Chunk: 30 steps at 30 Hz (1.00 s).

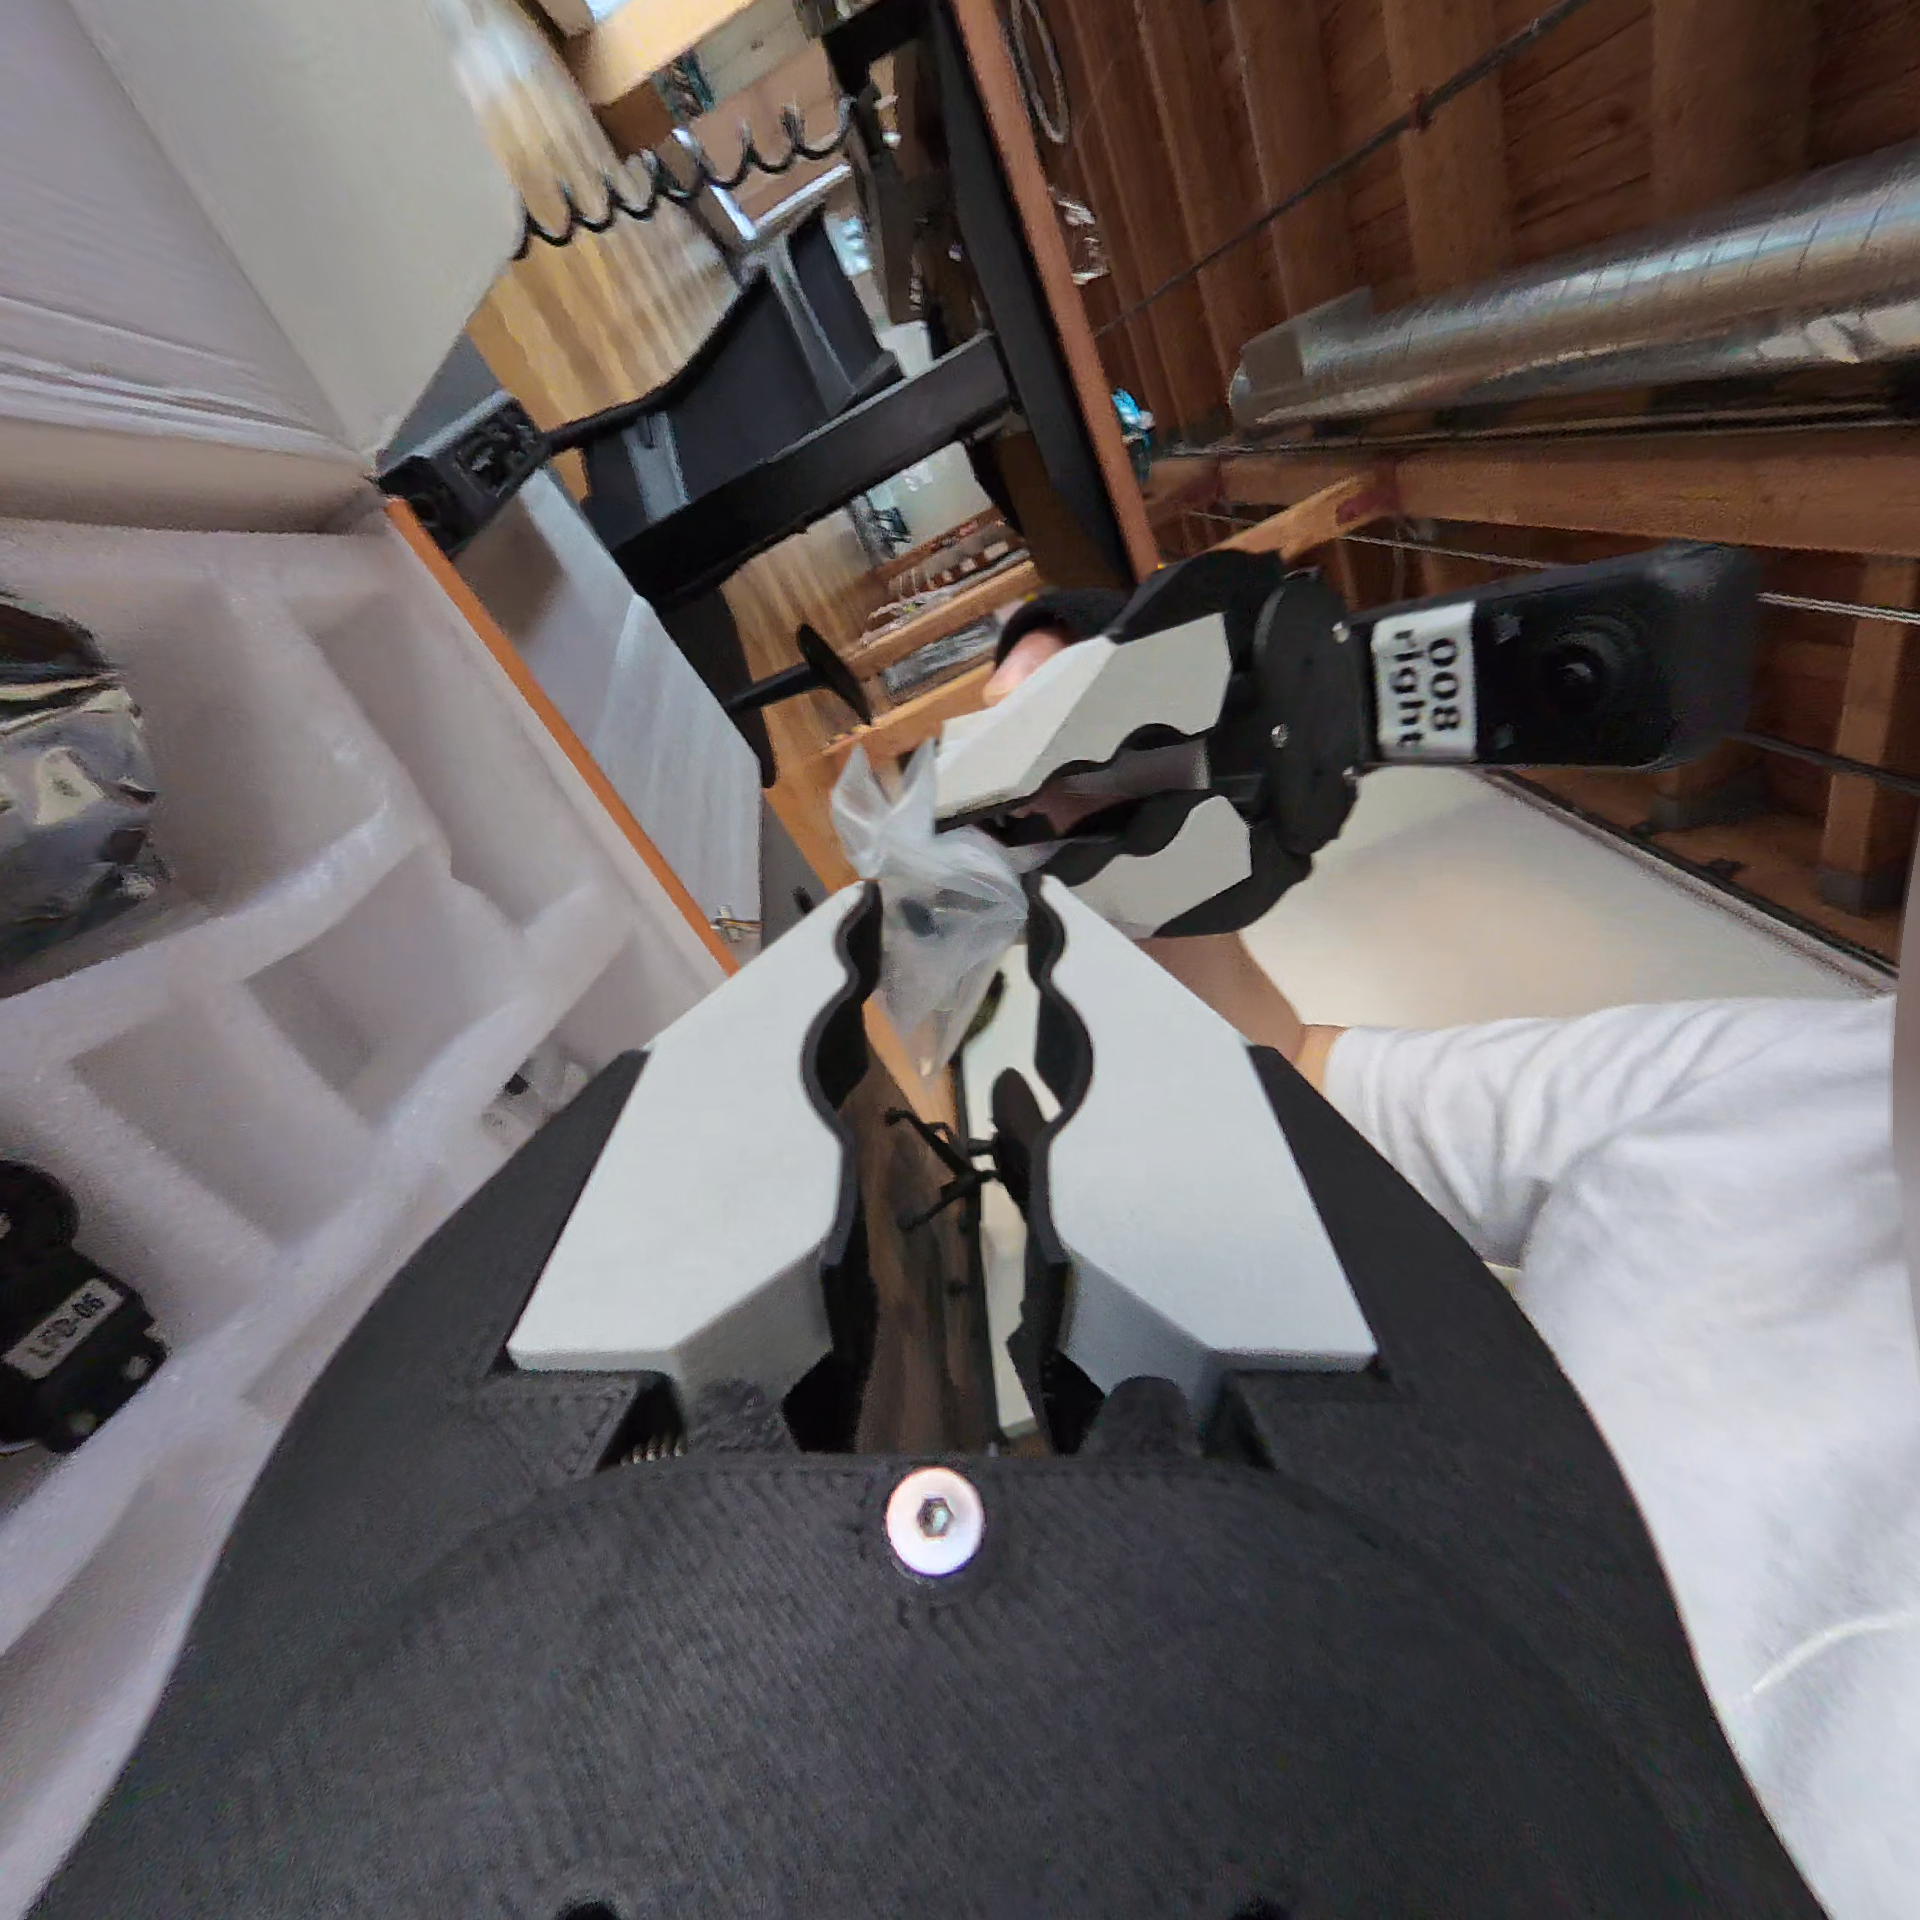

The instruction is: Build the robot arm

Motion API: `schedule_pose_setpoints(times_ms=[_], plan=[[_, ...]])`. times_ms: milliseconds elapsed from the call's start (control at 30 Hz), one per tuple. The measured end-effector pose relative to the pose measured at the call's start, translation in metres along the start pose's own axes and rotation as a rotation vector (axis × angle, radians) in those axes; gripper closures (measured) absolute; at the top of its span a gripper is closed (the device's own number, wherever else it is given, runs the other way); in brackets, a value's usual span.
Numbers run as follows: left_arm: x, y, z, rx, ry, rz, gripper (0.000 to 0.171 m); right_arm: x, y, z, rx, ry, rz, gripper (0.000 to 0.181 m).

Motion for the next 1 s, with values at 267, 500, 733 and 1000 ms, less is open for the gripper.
schedule_pose_setpoints(times_ms=[267, 500, 733, 1000], plan=[[-0.008, 0.033, 0.022, -0.113, -0.012, 0.030, 0.163, 0.023, 0.013, -0.016, -0.057, -0.133, 0.212, 0.140], [-0.014, 0.063, 0.067, 0.005, -0.261, -0.039, 0.162, 0.041, 0.040, 0.006, 0.271, -0.476, 0.489, 0.126], [-0.007, 0.099, 0.162, 0.013, -0.446, -0.062, 0.162, 0.118, 0.067, 0.001, 0.679, -0.429, 0.559, 0.181], [-0.010, 0.148, 0.258, 0.231, -0.620, -0.028, 0.139, 0.227, 0.131, -0.017, 0.598, -0.343, 0.679, 0.181]])
Point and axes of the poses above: each gripper's, where its closed fingertips meet, y back along the fingers, x out of its top, z = x × y across the jaws, the point moved 10 cm from there along y, back along the fingers, and after that the axes turned 11 degrees about -z, right-handed, at the moved point
